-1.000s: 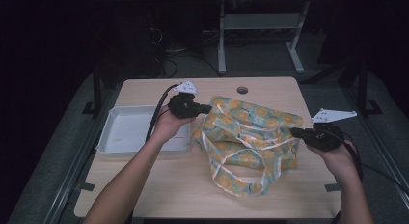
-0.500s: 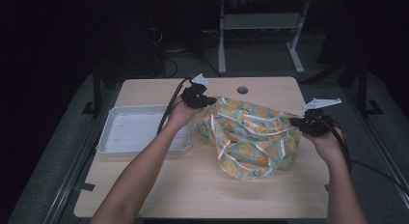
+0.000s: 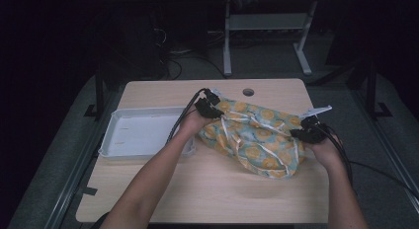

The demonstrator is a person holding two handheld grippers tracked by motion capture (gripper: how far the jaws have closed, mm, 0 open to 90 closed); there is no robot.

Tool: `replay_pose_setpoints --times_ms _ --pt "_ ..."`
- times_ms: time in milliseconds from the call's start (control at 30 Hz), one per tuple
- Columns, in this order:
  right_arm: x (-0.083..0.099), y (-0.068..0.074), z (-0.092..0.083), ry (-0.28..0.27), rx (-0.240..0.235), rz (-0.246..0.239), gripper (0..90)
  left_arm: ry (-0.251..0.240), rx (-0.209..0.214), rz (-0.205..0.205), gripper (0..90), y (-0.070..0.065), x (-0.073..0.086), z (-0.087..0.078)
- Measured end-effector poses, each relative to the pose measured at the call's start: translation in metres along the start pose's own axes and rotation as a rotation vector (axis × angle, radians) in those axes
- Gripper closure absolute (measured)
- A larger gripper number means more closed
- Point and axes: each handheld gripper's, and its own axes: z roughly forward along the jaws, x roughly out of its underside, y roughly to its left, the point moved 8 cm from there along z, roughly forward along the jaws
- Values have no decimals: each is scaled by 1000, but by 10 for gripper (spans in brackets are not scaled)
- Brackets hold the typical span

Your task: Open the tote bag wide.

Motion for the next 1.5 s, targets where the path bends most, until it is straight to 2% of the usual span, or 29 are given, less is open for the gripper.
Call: replay_pose_setpoints --times_ms 133,167,233,400,600,733,800,867,967,1033,1133,1200,1300,1367,1500 --pt "6 7 3 35 -23 -28 898 41 3 -1 900 -5 7 3" --pt "7 8 3 37 -20 -45 899 50 -5 11 900 -5 9 3" --pt "11 11 3 52 -37 -40 898 68 -1 12 900 -5 13 2" --pt "21 18 1 76 -53 -70 898 103 14 40 900 -12 24 -4" --pt "29 32 -9 93 -68 -103 898 137 32 75 900 -30 37 -18" --pt "37 47 -16 117 -67 -155 898 162 45 105 900 -44 49 -28" --pt "40 53 -21 118 -70 -187 898 161 50 112 900 -51 54 -33" --pt "43 60 -26 118 -78 -187 897 159 59 119 900 -56 59 -37" --pt "46 65 -33 105 -91 -185 889 137 75 113 900 -60 64 -41" --pt "46 62 -35 89 -75 -173 834 111 77 91 898 -56 62 -46" --pt "42 56 -42 56 -61 -119 741 36 83 48 799 -51 53 -58" --pt "36 53 -48 26 -62 -88 691 -4 82 37 717 -49 46 -67" --pt "25 50 -61 -30 -56 -71 636 -46 72 32 631 -49 34 -83" --pt "17 50 -71 -66 -52 -69 632 -94 83 20 612 -53 26 -93" --pt "9 61 -87 -119 -85 -87 625 -125 105 48 580 -67 18 -110"
